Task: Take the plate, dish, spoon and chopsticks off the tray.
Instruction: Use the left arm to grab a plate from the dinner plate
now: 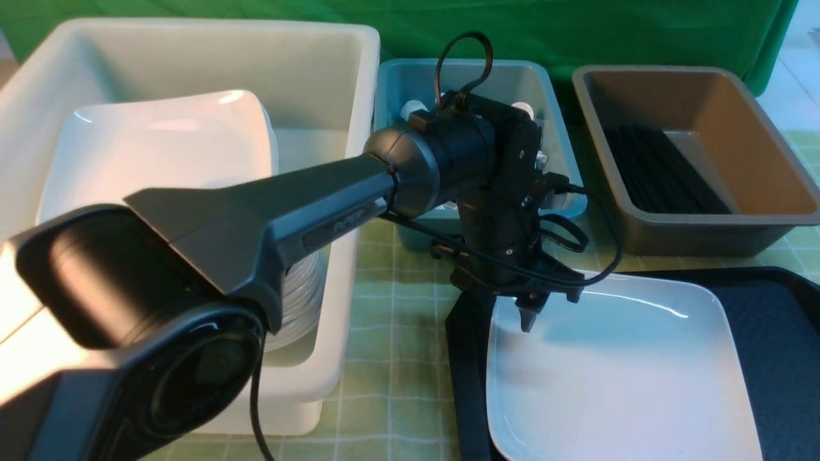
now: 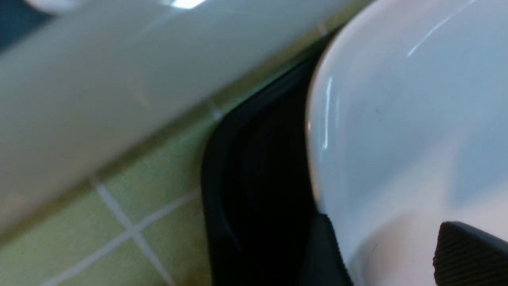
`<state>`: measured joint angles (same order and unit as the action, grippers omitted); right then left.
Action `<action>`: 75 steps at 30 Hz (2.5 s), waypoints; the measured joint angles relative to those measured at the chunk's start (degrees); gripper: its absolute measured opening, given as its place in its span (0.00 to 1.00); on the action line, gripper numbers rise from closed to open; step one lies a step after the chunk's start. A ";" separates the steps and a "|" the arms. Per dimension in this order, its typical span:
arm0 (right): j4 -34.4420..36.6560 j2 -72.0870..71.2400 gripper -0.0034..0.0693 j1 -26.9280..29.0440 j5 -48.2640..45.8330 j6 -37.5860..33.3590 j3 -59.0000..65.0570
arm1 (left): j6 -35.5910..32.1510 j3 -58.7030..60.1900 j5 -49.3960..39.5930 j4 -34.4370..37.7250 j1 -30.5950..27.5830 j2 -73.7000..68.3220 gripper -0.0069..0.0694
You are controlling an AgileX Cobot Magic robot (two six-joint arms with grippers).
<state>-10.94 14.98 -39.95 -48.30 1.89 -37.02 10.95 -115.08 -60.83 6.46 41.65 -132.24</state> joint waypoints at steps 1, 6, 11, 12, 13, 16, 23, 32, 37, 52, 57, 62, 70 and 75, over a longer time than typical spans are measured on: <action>0.00 0.00 0.13 0.00 0.00 -0.05 0.00 | 0.00 -0.14 0.20 0.46 0.00 -0.25 0.56; 0.00 0.00 0.14 0.00 0.00 -0.05 0.00 | 0.00 -0.58 1.50 5.54 -0.08 -1.64 0.56; 0.00 0.00 0.14 0.00 0.00 -0.05 0.00 | 0.07 -0.51 0.25 8.89 0.00 -2.80 0.56; 0.00 0.00 0.14 0.00 0.00 -0.05 0.00 | 0.07 -0.51 -0.11 8.95 0.00 -2.80 0.56; 0.00 0.00 0.15 0.00 0.00 -0.05 0.00 | 0.15 -0.62 -0.57 8.86 0.00 -2.80 0.56; 0.00 0.00 0.15 0.00 0.00 -0.06 0.06 | -0.02 -2.04 -4.13 8.04 0.00 -2.60 0.56; 0.00 0.00 0.14 0.00 0.00 -0.06 0.06 | -0.62 -5.02 -8.21 7.42 -0.06 2.49 0.56; 0.00 0.00 0.14 0.00 -0.64 -0.06 0.06 | -0.67 10.29 -8.83 10.47 -0.06 10.63 0.56; 0.00 0.00 0.14 0.00 -0.69 -0.06 0.06 | -0.67 16.37 -7.78 11.11 -0.06 10.07 0.56; 0.00 0.00 0.14 0.00 -0.69 -0.06 0.06 | -1.87 17.06 -7.51 16.24 0.12 8.78 0.56; -0.06 0.00 0.15 0.00 -0.64 -0.06 0.06 | -1.95 17.01 -7.58 18.37 1.46 6.38 0.56; -0.06 0.00 0.15 0.00 -0.64 -0.06 0.06 | -2.80 17.07 -8.32 19.76 3.18 5.55 0.56; -0.06 0.00 0.15 0.00 -0.64 0.04 0.06 | -3.17 18.51 -8.49 21.10 6.39 5.74 0.56; -0.02 0.00 0.15 0.00 -0.64 0.17 0.06 | -1.94 20.07 -8.54 20.93 8.19 5.97 0.56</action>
<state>-10.96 14.98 -39.95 -48.94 2.07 -36.95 9.01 -95.01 -69.37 27.39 49.83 -126.27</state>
